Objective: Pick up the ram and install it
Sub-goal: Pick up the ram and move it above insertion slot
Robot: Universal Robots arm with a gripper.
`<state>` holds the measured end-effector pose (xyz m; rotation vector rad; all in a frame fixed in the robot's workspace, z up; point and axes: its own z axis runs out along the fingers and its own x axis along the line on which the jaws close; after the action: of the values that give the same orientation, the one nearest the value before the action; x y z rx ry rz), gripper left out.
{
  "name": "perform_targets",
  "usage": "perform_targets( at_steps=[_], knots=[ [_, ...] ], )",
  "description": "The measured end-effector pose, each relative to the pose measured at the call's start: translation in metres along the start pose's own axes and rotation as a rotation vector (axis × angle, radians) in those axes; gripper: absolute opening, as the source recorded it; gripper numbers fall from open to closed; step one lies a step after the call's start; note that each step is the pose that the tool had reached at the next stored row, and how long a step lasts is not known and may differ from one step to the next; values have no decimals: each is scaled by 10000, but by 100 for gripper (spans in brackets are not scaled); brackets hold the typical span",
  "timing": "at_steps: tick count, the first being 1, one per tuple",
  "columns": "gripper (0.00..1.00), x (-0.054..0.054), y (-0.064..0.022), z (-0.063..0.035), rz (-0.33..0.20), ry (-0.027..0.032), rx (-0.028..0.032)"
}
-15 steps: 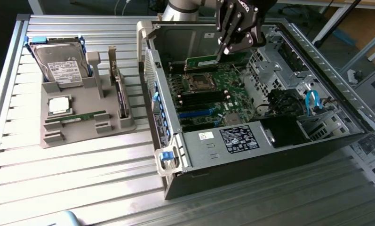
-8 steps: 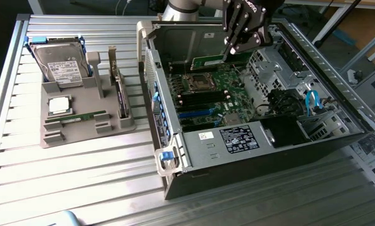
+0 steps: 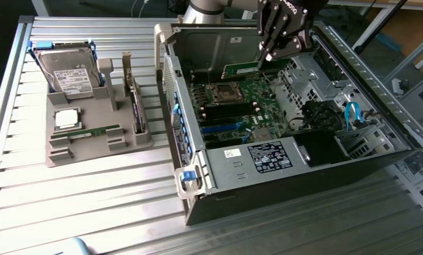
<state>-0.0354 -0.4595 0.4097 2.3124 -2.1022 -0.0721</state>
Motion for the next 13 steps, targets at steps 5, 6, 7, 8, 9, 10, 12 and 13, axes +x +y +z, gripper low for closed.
perform_targets(
  at_steps=[5, 6, 7, 8, 9, 10, 12, 13],
  knots=[
    [13, 5, -57, -3, 1, 4, -1],
    [13, 6, -64, -2, 1, 4, 0],
    [13, 7, -72, -3, 1, 6, 0],
    [13, 8, -82, -4, 1, 7, -1],
    [13, 9, -90, -4, 1, 8, -1],
    [13, 9, -99, -4, 1, 9, -1],
    [13, 11, -116, -5, 1, 11, -1],
    [13, 12, -127, -5, 1, 12, -1]
  ],
)
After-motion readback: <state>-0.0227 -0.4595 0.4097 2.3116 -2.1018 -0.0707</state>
